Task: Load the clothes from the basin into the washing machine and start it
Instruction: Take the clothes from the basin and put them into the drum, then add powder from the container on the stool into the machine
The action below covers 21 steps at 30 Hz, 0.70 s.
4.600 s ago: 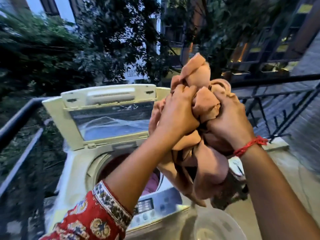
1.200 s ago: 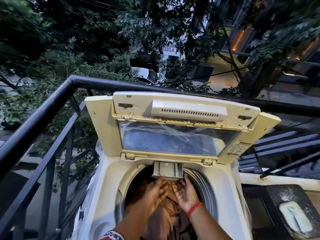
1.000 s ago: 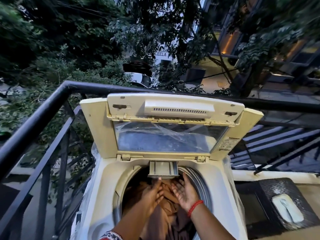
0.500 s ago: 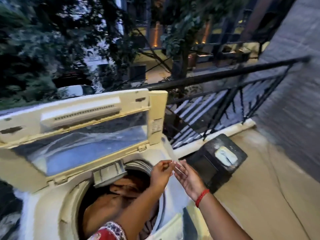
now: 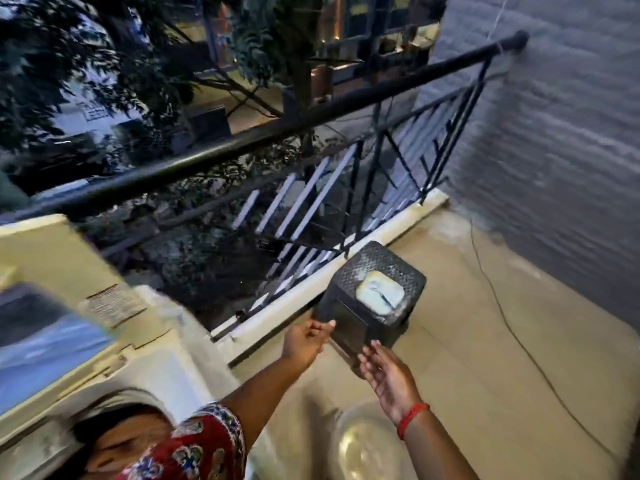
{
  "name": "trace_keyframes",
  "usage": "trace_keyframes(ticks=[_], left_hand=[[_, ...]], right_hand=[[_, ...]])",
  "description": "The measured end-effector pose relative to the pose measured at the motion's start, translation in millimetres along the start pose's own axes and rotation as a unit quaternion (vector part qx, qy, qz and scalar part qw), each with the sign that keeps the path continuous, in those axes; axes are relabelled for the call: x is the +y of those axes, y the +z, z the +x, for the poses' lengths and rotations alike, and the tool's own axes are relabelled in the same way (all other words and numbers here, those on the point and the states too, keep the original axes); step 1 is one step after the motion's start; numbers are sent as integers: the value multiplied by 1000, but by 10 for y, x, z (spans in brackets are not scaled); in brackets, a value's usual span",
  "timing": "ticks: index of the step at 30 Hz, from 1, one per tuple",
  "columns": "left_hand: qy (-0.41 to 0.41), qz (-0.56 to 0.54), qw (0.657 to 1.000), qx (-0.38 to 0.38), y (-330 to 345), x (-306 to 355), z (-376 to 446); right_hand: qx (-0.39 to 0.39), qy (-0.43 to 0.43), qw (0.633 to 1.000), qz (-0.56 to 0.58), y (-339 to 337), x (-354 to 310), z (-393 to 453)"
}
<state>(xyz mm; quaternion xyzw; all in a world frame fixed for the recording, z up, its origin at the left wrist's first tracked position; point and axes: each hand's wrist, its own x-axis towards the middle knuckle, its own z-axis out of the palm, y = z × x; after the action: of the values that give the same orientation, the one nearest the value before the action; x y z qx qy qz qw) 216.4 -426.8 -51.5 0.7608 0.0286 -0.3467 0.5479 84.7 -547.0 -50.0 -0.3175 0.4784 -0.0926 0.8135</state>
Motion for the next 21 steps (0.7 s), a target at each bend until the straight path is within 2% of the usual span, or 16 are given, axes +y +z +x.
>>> trace_keyframes(ticks=[4, 6, 8, 11, 18, 21], left_hand=[[-72, 67, 995, -33, 444, -238, 976], [-86, 85, 993, -6, 630, -201, 1286], [-70, 124, 990, 4, 801, -173, 1559], [-47, 211, 976, -20, 1057, -236, 1982], [-6, 283, 959, -11, 1692, -405, 2820], [-32, 293, 955, 19, 1833, -494, 3072]], right_hand=[[38, 27, 997, -66, -437, -212, 821], [60, 34, 992, -105, -633, -301, 1305], [74, 32, 987, -138, -813, -355, 1792], [101, 27, 979, -173, -966, -391, 2389], [126, 29, 975, -181, -1038, -281, 3507], [172, 16, 965, -199, -1070, -190, 3791]])
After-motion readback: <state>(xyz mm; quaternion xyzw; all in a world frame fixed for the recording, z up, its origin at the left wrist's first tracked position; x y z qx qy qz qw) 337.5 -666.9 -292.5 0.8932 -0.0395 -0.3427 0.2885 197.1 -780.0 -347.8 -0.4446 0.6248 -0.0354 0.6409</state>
